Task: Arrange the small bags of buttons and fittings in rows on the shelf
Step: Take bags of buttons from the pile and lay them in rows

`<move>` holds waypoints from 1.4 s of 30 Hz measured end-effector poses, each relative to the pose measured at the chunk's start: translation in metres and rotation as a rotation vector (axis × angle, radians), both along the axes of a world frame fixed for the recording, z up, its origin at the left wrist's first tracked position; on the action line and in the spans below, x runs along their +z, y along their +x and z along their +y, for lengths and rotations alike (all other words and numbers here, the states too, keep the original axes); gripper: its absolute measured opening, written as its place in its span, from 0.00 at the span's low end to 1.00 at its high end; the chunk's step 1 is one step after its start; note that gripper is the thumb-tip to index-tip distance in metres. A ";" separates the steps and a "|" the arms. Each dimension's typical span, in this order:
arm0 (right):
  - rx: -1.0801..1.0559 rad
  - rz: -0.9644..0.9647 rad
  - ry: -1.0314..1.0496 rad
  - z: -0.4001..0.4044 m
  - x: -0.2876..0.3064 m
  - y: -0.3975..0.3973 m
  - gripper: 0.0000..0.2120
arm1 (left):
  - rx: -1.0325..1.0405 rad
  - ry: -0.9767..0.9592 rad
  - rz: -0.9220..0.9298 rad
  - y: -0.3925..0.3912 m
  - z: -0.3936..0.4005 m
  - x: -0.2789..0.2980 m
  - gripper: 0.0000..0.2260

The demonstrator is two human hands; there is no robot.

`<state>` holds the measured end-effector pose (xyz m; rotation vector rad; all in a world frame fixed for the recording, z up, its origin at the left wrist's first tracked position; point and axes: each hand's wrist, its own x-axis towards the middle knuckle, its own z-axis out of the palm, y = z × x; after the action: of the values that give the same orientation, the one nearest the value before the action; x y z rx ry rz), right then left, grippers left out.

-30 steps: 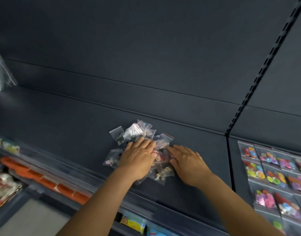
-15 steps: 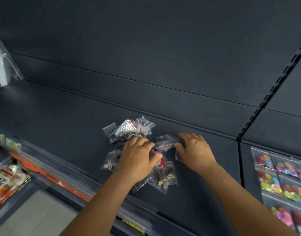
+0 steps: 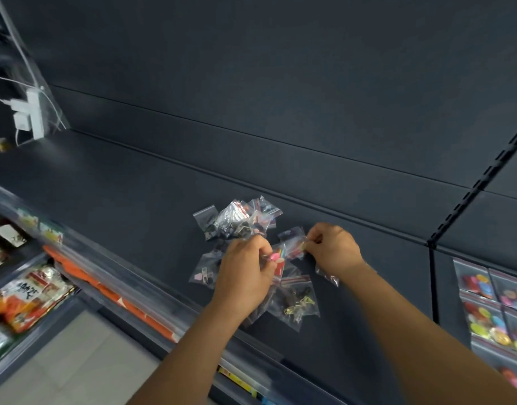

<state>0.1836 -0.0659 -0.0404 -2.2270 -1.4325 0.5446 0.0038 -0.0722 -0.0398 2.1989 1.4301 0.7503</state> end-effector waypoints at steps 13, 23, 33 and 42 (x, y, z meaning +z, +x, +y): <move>-0.200 0.612 0.432 -0.049 0.045 -0.003 0.07 | -0.110 -0.320 -0.454 0.004 -0.005 0.031 0.12; -0.186 0.783 0.370 -0.116 0.056 0.000 0.08 | -0.320 -0.401 -0.469 0.052 -0.029 0.038 0.07; -0.401 0.652 0.472 -0.185 0.051 0.040 0.10 | -0.428 -0.504 -0.552 0.110 -0.068 0.050 0.04; -0.563 0.658 0.665 -0.249 0.048 0.104 0.12 | -0.498 -0.781 -0.589 0.181 -0.132 0.055 0.08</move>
<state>0.2881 -0.3146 0.0077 -1.5771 -0.5010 0.4494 0.1847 -0.2047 0.0148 1.4461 0.6600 0.4754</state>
